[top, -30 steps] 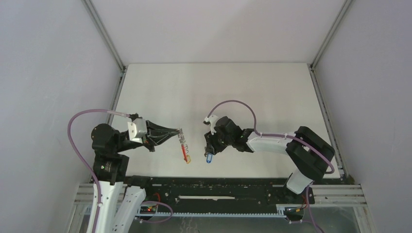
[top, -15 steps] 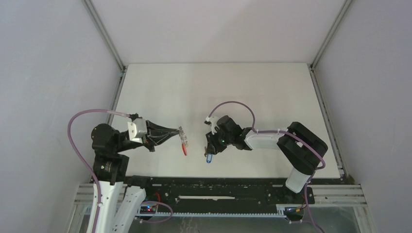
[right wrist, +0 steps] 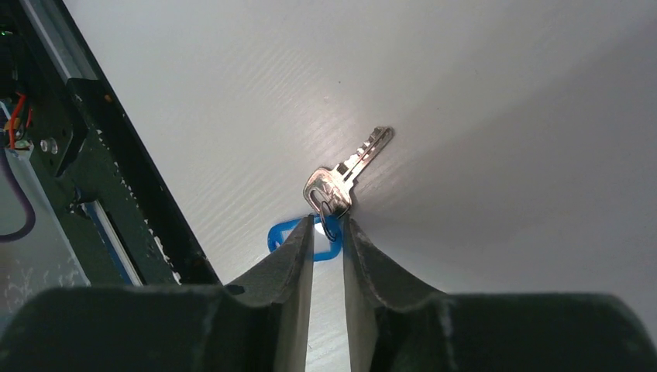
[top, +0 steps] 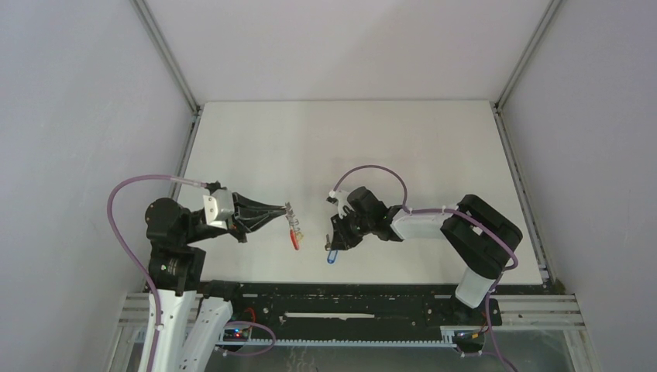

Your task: Put the keys on the keyring

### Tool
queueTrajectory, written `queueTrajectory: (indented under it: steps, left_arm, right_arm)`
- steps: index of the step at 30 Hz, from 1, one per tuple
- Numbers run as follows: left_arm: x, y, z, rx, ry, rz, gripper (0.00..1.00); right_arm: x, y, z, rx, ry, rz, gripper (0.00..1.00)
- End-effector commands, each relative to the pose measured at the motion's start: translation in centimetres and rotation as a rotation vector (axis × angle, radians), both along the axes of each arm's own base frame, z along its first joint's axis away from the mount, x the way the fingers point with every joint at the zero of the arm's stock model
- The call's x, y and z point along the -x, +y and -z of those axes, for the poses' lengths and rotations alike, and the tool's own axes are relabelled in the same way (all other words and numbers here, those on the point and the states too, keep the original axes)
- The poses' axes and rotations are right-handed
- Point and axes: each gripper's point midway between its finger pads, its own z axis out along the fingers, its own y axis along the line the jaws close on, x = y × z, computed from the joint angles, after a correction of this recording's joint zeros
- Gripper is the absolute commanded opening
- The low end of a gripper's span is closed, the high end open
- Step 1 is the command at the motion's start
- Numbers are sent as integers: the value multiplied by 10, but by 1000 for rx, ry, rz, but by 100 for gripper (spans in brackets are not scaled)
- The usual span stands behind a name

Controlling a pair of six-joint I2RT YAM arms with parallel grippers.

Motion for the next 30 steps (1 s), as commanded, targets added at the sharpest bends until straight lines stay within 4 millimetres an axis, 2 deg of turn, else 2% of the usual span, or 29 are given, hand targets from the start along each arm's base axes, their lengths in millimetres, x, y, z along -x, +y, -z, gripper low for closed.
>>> queueTrajectory:
  steps: [1, 9, 17, 19, 23, 26, 30]
  left_arm:
    - [-1, 1, -3, 2, -46, -13, 0]
    - [-1, 1, -3, -3, -59, -13, 0]
    - [0, 2, -2, -8, -64, -14, 0]
    - [0, 2, -1, -10, -66, -15, 0]
    - [0, 2, -1, -12, -68, -16, 0]
    - [0, 1, 1, -13, -63, -11, 0]
    - [0, 1, 3, -15, -58, -7, 0]
  right_arm:
    - [0, 5, -6, -51, 17, -10, 25]
    - [1, 7, -3, -71, 47, -20, 21]
    - [-4, 2, 1, -31, 41, 8, 24]
    - [-3, 2, 0, -35, 42, 3, 19]
    - [-2, 3, -4, -47, 38, -11, 0]
    - [-3, 1, -12, -45, 1, -20, 0]
    - [-5, 2, -32, -40, -139, -54, 0]
